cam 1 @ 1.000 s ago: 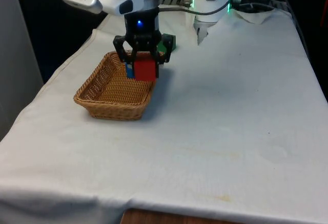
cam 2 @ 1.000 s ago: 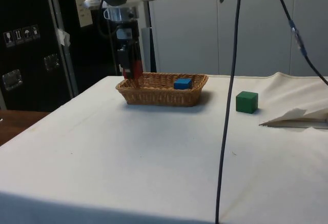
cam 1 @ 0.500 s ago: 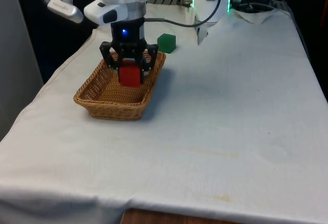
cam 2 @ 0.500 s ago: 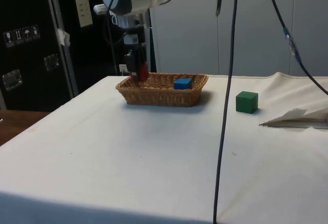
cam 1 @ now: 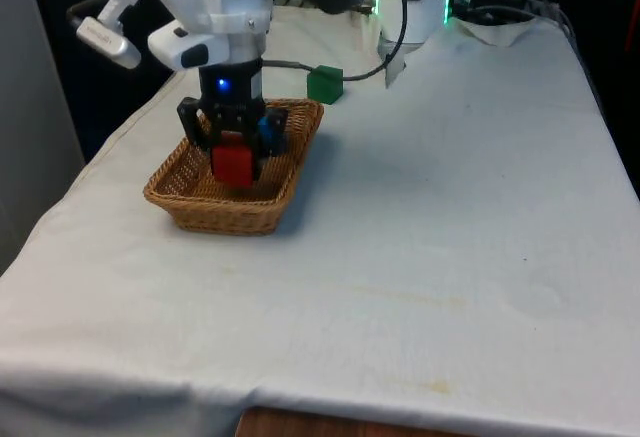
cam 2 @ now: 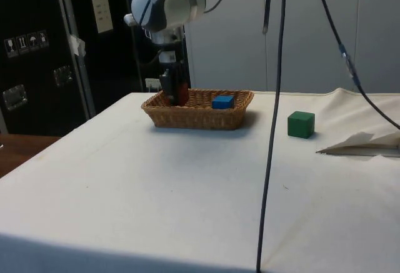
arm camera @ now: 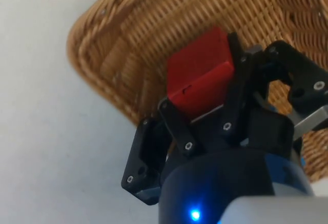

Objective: Pick up exactly two blocks and place them into the basket.

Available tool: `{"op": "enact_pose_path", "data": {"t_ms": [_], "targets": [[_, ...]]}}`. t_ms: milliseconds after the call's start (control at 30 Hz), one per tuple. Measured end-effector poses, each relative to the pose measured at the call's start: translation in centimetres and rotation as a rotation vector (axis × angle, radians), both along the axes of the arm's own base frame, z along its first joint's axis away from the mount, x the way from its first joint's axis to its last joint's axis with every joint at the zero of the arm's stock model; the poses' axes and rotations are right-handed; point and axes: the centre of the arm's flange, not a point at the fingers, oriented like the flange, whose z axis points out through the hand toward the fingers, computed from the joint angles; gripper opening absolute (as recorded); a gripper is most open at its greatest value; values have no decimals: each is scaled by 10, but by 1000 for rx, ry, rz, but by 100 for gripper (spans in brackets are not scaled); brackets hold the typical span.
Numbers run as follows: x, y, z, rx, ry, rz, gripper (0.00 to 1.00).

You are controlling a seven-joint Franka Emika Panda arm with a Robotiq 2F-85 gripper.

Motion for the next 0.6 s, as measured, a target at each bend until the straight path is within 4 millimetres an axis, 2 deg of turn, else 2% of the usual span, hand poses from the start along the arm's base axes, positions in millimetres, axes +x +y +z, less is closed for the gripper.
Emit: {"op": "enact_pose_path", "data": {"t_ms": [200,367,400,433,467,533,567,600], "targets": [[-2,-10,-23,6,-2,-23,3],[-2,-15,-26,8,-4,-35,5],[-2,-15,-26,9,-5,-35,11],[-3,-16,-26,9,-5,-36,24],[-3,-17,-26,10,-5,-39,44],[-3,-17,-26,10,-5,-39,63],[-3,-18,-26,10,-5,-41,63],[-3,-18,-26,10,-5,-41,73]]}}
